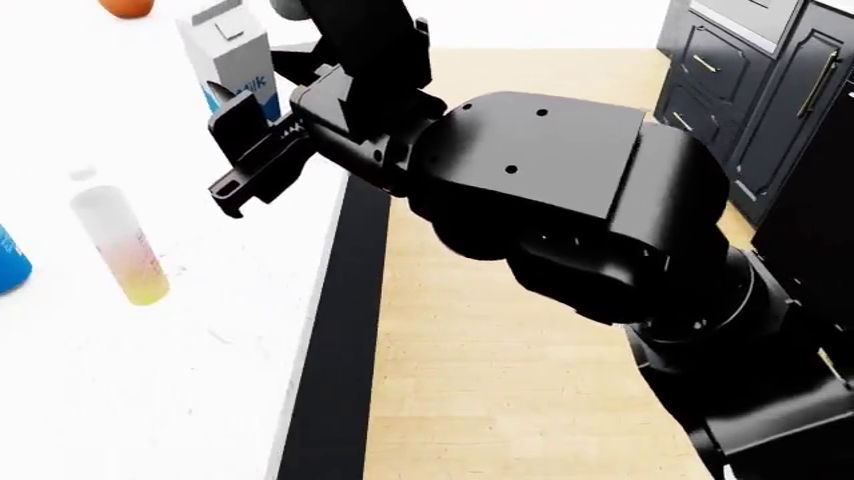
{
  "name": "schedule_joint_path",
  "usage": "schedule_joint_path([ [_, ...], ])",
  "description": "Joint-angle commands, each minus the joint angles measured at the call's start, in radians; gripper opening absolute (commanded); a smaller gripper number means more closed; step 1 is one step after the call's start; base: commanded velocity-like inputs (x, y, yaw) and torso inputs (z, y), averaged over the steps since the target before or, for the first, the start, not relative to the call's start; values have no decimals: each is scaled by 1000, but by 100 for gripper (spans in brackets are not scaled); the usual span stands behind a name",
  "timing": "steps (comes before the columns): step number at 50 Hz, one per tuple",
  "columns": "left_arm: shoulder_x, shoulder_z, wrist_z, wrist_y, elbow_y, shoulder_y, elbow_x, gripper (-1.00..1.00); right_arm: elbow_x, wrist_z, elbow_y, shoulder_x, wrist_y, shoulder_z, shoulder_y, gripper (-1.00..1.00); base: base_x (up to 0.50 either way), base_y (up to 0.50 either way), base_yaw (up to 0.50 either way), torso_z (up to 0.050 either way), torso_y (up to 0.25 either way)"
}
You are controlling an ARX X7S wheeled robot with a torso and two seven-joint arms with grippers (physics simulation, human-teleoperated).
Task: Move the drinks to the dining counter.
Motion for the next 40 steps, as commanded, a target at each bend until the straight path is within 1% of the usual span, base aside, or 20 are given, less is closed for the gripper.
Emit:
schedule_joint_path([
  [1, 8, -26, -5, -8, -3, 18, -13, 100, -80, -50, 53, -31, -39, -22, 0, -100, 0, 0, 0, 0, 0],
  [19, 35, -32, 10, -22, 6, 47, 8, 100, -98, -100, 140, -34, -75, -58, -32, -100, 0, 0, 0, 1, 1],
  [28, 35, -41, 14, -22, 8, 58, 9, 100, -119, -140, 207, -56, -105, -90, -48, -100, 0, 0, 0, 1, 1],
  [40, 47, -62, 12, -35, 6, 79, 5, 100, -84, -172, 199, -68, -112, -102, -72, -100, 0, 0, 0, 0, 2],
])
